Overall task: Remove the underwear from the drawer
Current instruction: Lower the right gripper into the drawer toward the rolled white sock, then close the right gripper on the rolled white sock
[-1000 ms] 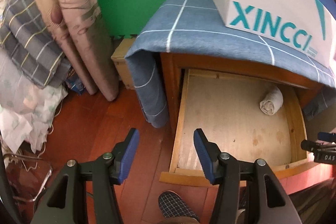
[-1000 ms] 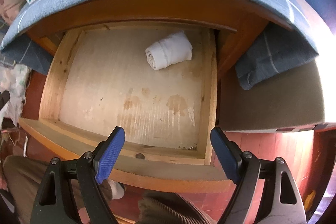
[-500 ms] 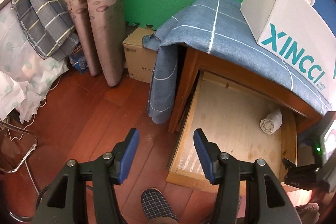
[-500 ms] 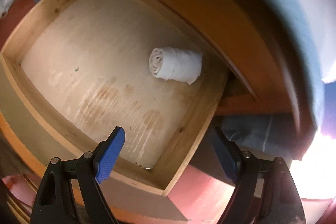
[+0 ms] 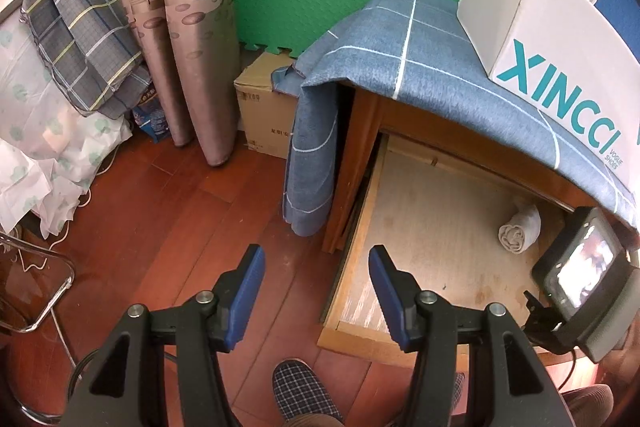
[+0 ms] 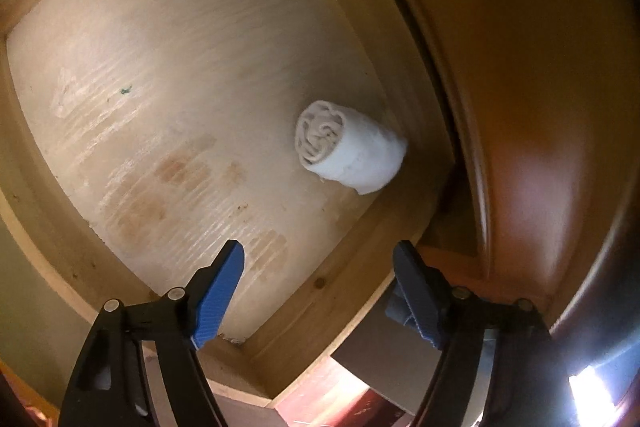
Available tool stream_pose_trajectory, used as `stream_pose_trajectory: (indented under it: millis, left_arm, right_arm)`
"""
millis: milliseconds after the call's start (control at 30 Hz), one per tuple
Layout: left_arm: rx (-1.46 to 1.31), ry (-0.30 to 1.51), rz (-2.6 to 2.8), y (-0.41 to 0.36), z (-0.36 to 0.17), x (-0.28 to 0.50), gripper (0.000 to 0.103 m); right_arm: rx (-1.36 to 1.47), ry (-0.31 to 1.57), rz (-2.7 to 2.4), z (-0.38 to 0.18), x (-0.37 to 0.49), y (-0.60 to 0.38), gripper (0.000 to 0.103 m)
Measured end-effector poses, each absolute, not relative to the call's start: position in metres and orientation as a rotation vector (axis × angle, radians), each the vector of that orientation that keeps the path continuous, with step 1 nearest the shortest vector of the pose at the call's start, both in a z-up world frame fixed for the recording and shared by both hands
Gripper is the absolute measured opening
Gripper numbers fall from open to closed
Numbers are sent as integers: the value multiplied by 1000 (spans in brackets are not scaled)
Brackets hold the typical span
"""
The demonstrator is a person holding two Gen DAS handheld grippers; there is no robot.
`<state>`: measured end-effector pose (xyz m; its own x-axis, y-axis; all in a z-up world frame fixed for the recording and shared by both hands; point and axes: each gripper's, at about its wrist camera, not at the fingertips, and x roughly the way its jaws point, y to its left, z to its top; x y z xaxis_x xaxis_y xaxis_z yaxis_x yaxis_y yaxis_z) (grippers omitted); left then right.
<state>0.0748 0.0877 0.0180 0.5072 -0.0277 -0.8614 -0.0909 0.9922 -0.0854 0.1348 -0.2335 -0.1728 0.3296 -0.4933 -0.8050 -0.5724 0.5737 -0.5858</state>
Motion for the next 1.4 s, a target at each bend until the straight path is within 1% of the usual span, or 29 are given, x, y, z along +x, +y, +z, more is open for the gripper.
stream_pose_trajectory:
  millis: [200, 500, 767, 833, 867, 900, 967, 1067, 1167, 1400]
  left_arm:
    - [-134, 1048, 35, 89, 16, 75, 55]
    - [-162, 1046, 39, 93, 16, 76, 55]
    - [-180, 1042, 35, 96, 16, 76, 55]
    - [-185, 1041, 32, 96, 16, 76, 55]
    - [-192, 1040, 31, 97, 16, 76, 55]
    - [-198, 1039, 29, 98, 16, 76, 55]
    - [-209, 1038, 28, 98, 16, 76, 55]
    - [-225, 1034, 24, 100, 16, 76, 55]
    - [-235, 1036, 20, 102, 16, 76, 55]
    - [-239, 1037, 25, 102, 16, 76, 55]
  right_arm:
    - [-1229, 1268, 82, -190, 132, -221, 71]
    - [-1612, 1208, 122, -222, 131, -202, 71]
    - [-1901, 1154, 143, -243, 128, -197, 73]
    - [-1967, 1124, 127, -246, 128, -199, 75]
    - [-1993, 1109, 126, -247, 130, -199, 74]
    - [-2024, 1111, 142, -250, 128, -198, 78]
    - [-2093, 1098, 163, -256, 125, -197, 80]
    - [-2173, 1076, 166, -265, 118, -189, 80]
    - [-2199, 1106, 171, -271, 114, -182, 84]
    - [-2298, 1077, 196, -286, 119, -184, 85]
